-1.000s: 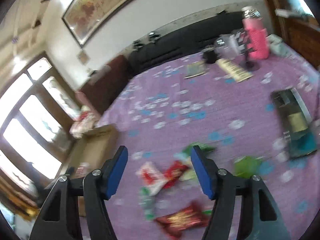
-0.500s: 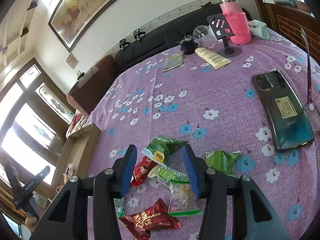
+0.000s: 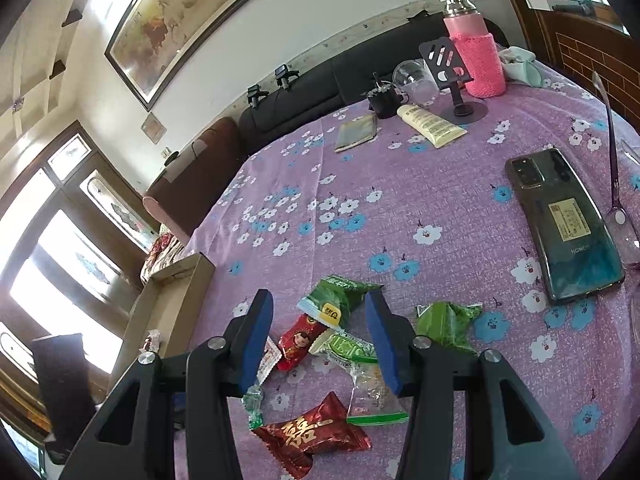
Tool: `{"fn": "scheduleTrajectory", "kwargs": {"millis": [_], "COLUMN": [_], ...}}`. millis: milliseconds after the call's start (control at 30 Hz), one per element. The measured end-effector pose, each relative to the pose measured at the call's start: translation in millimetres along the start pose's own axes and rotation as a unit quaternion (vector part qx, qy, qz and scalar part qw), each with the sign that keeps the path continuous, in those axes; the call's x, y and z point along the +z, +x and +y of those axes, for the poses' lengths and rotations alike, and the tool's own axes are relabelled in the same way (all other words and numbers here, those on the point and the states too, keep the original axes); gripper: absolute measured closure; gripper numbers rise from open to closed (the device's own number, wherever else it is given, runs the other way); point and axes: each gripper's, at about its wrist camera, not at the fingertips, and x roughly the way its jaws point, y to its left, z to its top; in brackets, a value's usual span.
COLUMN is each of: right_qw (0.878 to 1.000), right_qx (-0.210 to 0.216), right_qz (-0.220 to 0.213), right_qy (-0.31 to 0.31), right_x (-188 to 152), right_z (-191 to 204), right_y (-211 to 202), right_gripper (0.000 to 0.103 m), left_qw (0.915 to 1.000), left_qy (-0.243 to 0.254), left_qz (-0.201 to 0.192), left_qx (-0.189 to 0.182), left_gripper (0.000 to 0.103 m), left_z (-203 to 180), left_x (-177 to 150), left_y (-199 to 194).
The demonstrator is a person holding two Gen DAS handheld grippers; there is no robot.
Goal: Organize snacks
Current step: 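Grasp the clear green-twist candy with the left tool while the right tool grasps the green-striped packet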
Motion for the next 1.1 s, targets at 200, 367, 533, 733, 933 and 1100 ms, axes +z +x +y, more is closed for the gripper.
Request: {"fn": "scheduleTrajectory", "kwargs": {"millis": [200,367,533,733,933,1100], "right_qw": [1.0,1.0,0.998,0.995,0.991,0.979], "right_qx": [0.008,0.014,0.03,-0.005,-0.03,-0.084], "right_qz": [0.009,0.015,0.058,0.097,0.125,0.132], "right_qy": [0.007,0.0,0.008,0.0,-0.038,-0.13], "right_x": [-0.4,-1.1,-5.6,-12.5,-20.2,-34.4], "right_z": [-1.2,0.5,-4.0,-8.4,-4.0,20.3], "right_y": [1.8,3.1,19.9,40.4,53.9,62.6], "right_gripper": [0.056,0.056,0.056,0.056,0.056,0.06], "left_qw": [0.9994,0.9975,0.9965,0.9938,0.9952,0.9951], "left_qy": [0.017,0.048,0.056,0.065,0.057,0.055], "left_qz": [0.026,0.005,-0.011,-0.032,-0.039,-0.043], "left_qx": [0.017,0.051,0.061,0.084,0.069,0.07], "left_gripper": [0.058,0.075,0.08,0.08,0.08,0.08], "left_z": [-13.8,-17.8,-2.0,9.0,14.0,13.8], "left_x": [3.6,4.9,9.9,14.4,14.6,12.8], "left_y": [29.9,33.7,31.5,32.0,31.3,30.6]}}
